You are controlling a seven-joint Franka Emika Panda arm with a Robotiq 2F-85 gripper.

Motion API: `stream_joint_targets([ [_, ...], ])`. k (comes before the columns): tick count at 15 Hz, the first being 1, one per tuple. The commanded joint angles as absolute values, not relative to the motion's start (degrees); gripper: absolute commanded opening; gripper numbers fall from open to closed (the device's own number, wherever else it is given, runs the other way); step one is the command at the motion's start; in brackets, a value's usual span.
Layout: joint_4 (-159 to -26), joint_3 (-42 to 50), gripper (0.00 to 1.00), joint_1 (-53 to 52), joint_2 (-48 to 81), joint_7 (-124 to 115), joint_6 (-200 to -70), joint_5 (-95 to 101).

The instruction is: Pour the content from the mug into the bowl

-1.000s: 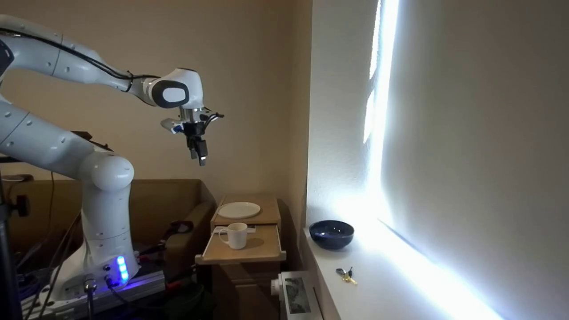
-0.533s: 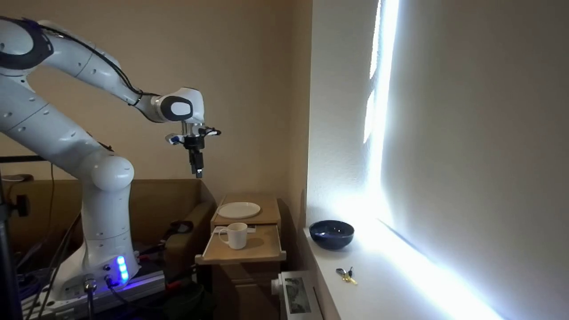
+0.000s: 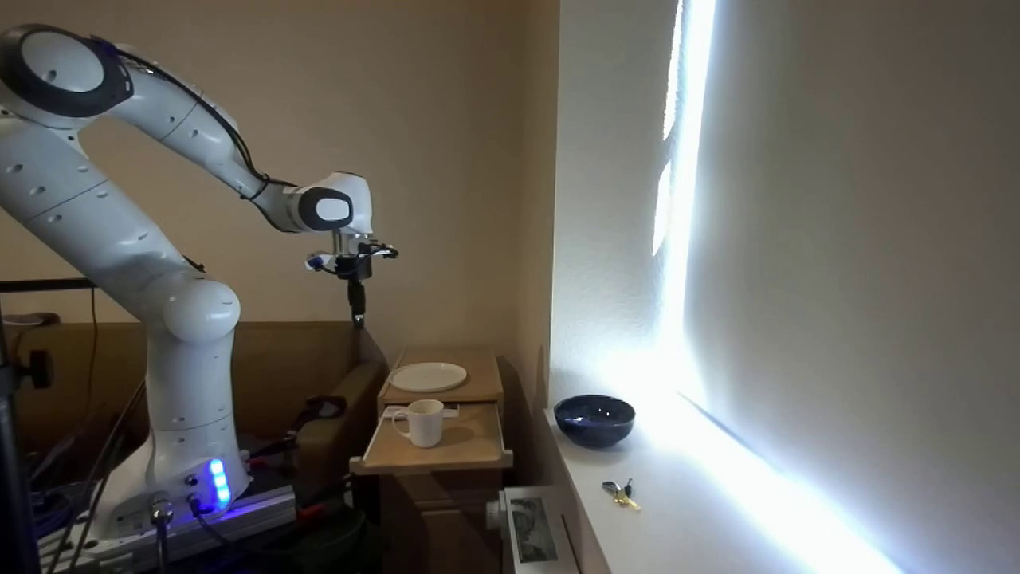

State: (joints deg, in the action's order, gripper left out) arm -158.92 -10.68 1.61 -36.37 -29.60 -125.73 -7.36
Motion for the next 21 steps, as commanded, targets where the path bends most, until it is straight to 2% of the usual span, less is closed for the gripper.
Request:
stream_joint_targets([
  [1, -158.8, -10.5, 1.0, 1.6, -36.6, -29.6, -125.6, -7.3],
  [4, -158.9, -13.0, 1.0, 3.4, -29.2, -34.0, -131.8, -5.8],
  [8, -159.6, -13.8, 1.0, 3.1, -18.0, -39.3, -147.2, -5.5],
  [12, -159.8, -16.8, 1.0, 7.2, -6.1, -51.4, -158.6, 10.2],
  [13, -159.8, -20.3, 1.0, 11.3, -4.8, -55.7, -159.3, 15.6],
  [17, -158.8, -21.0, 1.0, 13.7, -0.8, -74.2, -155.6, 35.9],
  [21, -159.3, -20.1, 1.0, 12.6, -0.5, -74.7, -156.6, 34.3],
])
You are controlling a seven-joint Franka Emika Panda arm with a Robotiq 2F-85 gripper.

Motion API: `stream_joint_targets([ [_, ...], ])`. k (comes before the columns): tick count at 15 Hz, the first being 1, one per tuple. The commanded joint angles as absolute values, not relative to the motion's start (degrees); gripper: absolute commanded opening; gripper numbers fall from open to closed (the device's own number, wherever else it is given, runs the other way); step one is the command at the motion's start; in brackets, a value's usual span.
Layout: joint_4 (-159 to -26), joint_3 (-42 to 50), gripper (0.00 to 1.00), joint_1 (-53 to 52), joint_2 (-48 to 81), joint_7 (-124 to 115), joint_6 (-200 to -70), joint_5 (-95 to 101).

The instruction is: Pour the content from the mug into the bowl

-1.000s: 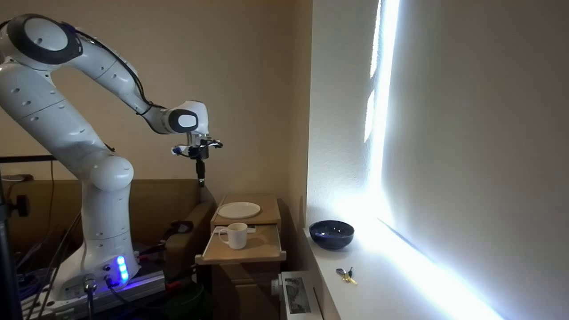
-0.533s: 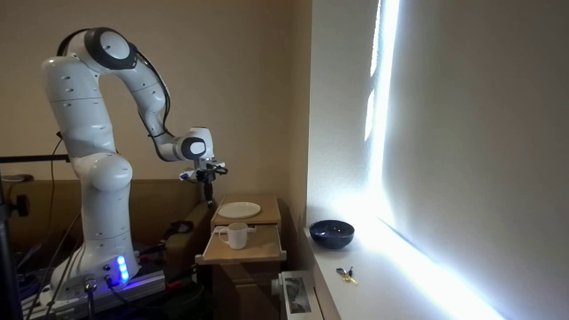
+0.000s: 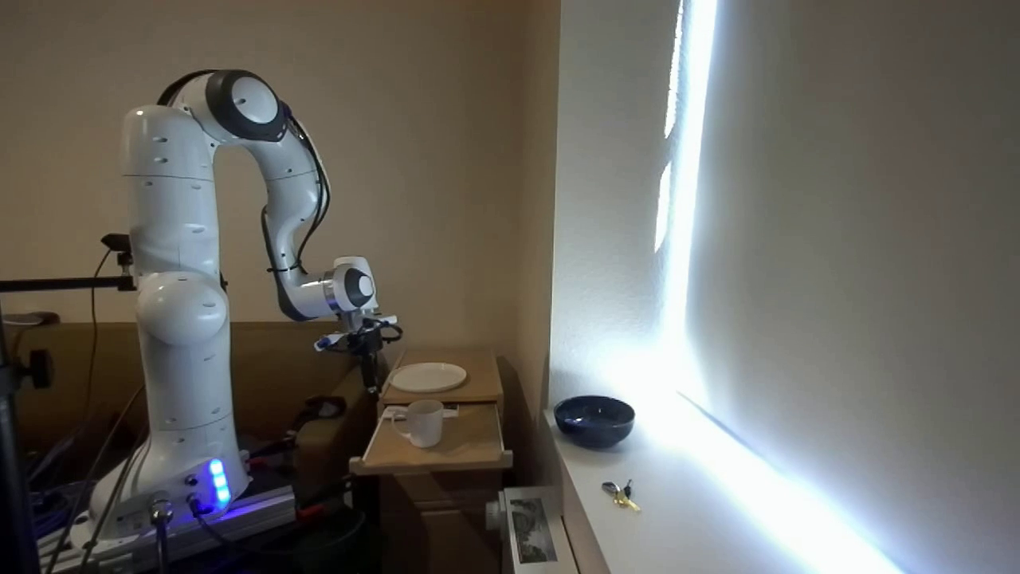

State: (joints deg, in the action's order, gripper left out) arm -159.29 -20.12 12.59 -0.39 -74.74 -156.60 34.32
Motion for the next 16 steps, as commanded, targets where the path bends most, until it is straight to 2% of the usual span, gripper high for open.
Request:
stream_joint_targets([
  [1, -159.1, -20.1, 1.0, 12.6, 0.2, -74.9, -156.6, 34.3],
  [10, -154.7, -18.0, 1.0, 13.2, 6.6, -97.2, -158.8, 53.2],
  [16, -150.4, -15.9, 1.0, 12.5, 15.3, -102.1, -162.9, 59.9],
])
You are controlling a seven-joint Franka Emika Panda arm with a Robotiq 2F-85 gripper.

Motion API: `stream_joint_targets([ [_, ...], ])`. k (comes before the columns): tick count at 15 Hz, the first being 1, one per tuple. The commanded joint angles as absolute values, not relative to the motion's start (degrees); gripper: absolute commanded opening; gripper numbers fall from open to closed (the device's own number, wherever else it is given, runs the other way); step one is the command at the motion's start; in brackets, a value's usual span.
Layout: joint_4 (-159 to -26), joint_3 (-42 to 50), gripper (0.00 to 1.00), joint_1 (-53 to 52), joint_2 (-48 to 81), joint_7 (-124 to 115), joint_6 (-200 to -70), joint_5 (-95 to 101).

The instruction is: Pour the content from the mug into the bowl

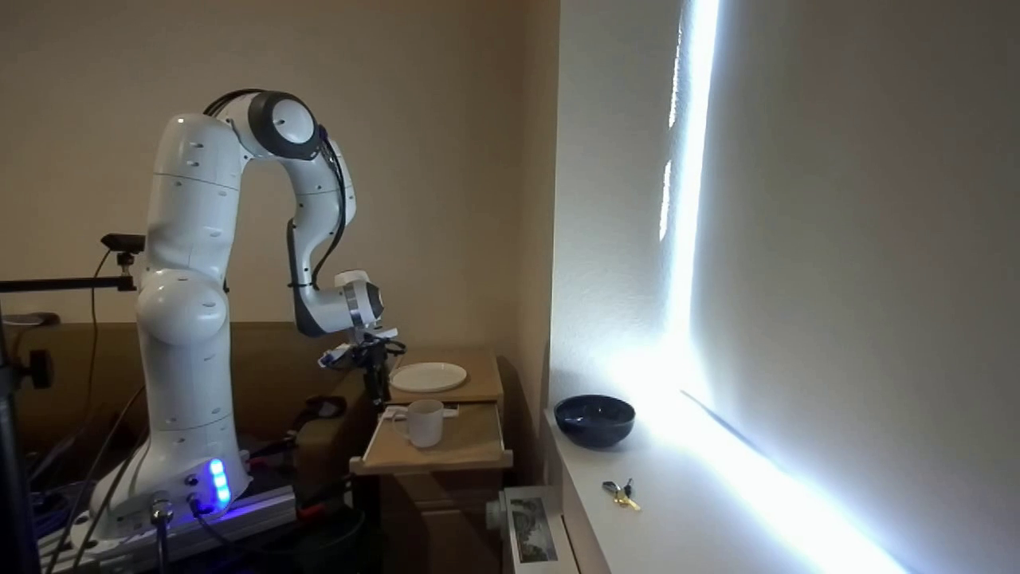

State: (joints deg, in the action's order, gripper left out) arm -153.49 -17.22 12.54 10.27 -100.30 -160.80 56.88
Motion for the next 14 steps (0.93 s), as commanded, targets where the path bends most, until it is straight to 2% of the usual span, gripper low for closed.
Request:
stream_joint_targets([
  [1, -152.7, -16.9, 1.0, 12.5, 11.7, -101.0, -161.1, 57.8],
  [5, -152.1, -16.9, 1.0, 12.5, 12.5, -101.1, -161.2, 57.9],
  [14, -144.6, -13.4, 1.0, 8.8, 20.0, -118.3, -155.9, 75.7],
])
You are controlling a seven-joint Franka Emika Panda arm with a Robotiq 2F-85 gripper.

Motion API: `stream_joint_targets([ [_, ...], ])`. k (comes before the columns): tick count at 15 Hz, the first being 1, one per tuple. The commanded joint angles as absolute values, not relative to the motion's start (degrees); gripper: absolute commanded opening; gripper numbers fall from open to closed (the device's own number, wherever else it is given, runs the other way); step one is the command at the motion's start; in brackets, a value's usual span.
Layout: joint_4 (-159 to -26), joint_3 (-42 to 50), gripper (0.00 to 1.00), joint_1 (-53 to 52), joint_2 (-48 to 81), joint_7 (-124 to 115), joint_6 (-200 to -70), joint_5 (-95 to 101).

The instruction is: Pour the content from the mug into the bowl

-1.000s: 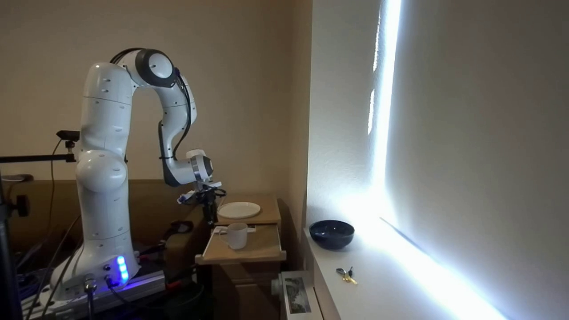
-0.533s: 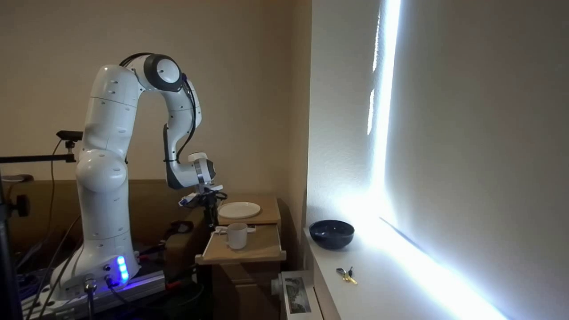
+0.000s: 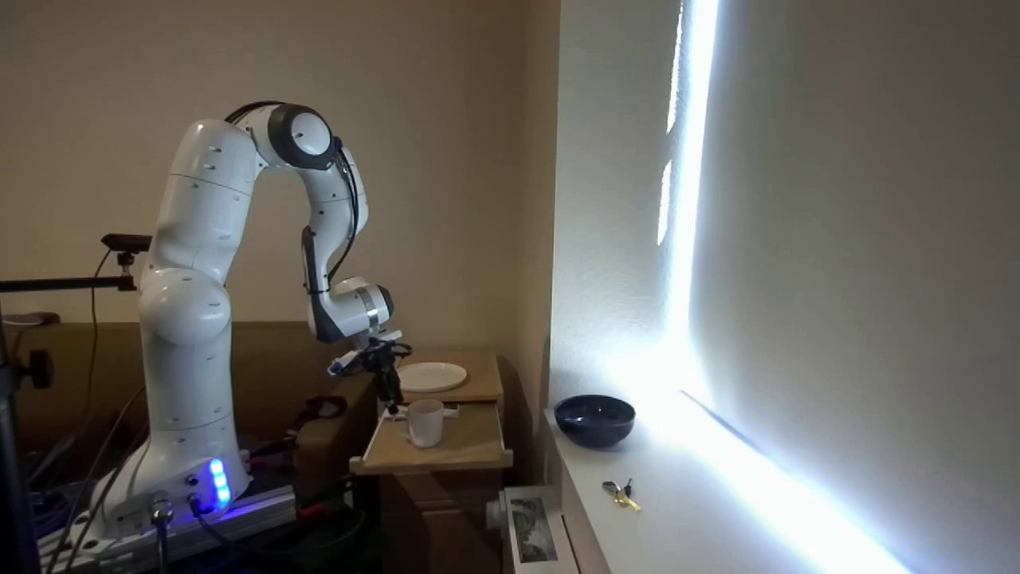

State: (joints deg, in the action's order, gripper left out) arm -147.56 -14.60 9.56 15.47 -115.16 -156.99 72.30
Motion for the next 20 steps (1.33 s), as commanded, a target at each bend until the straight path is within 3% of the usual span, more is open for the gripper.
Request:
stream_joint_targets([
  [1, -144.0, -13.3, 1.0, 9.0, 21.5, -118.3, -156.0, 75.5],
  [19, -141.6, -13.1, 1.0, 9.6, 24.5, -121.9, -157.2, 77.3],
  [20, -141.6, -13.1, 0.75, 9.6, 24.5, -121.9, -157.3, 77.3],
])
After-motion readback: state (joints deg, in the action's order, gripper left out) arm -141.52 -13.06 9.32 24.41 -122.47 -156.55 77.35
